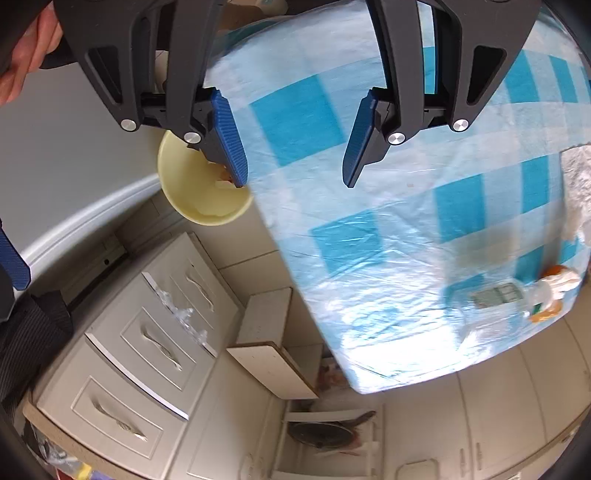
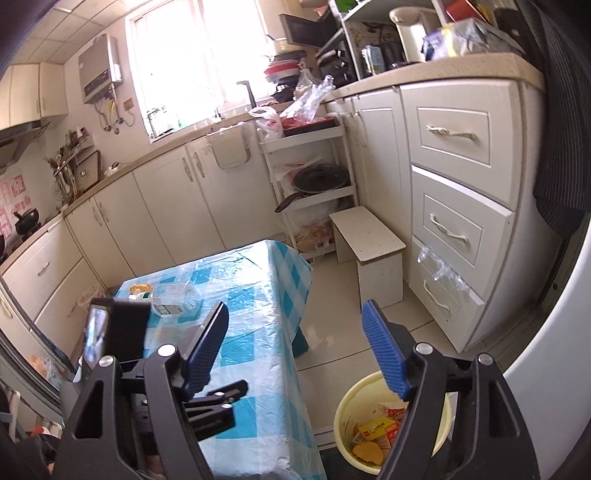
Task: Collect trash
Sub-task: 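Move both open tools back over the table, then grasp the orange peel wrapped in white tissue with the left gripper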
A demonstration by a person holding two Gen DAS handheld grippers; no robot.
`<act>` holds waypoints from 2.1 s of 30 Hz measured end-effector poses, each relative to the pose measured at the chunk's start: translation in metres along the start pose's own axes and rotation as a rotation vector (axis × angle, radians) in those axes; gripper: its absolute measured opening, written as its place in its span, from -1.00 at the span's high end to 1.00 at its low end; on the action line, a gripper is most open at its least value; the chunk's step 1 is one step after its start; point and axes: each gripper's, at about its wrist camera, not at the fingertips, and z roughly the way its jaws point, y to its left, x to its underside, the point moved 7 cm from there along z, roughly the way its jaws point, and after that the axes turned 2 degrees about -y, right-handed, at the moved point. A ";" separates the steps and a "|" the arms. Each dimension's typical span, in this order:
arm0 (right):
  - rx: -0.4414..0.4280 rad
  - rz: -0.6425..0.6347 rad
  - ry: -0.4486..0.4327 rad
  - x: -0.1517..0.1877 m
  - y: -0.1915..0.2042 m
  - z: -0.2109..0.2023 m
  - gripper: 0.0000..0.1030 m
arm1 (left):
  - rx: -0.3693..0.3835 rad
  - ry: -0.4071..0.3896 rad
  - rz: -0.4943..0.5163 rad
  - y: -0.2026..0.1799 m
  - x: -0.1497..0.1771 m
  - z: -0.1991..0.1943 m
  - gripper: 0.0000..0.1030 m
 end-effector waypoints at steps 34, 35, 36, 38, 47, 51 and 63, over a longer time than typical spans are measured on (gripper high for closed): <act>-0.099 -0.156 0.096 0.030 0.111 0.053 -0.51 | -0.179 -0.078 -0.626 0.290 0.012 -0.046 -0.30; -0.102 -0.151 0.100 0.031 0.112 0.055 -0.51 | -0.193 -0.081 -0.644 0.300 0.010 -0.046 -0.30; -0.107 -0.147 0.108 0.033 0.112 0.058 -0.51 | -0.207 -0.084 -0.659 0.311 0.005 -0.046 -0.31; -0.120 -0.142 0.123 0.037 0.116 0.063 -0.51 | -0.231 -0.088 -0.665 0.323 -0.004 -0.045 -0.33; -0.148 -0.148 0.160 0.044 0.123 0.074 -0.51 | -0.372 -0.090 -0.624 0.360 -0.056 -0.016 -0.41; -0.152 -0.131 0.177 0.044 0.120 0.079 -0.51 | -0.429 -0.089 -0.597 0.373 -0.071 -0.006 -0.41; -0.171 -0.108 0.198 0.043 0.116 0.083 -0.51 | -0.383 0.003 -0.495 0.361 -0.070 0.023 0.85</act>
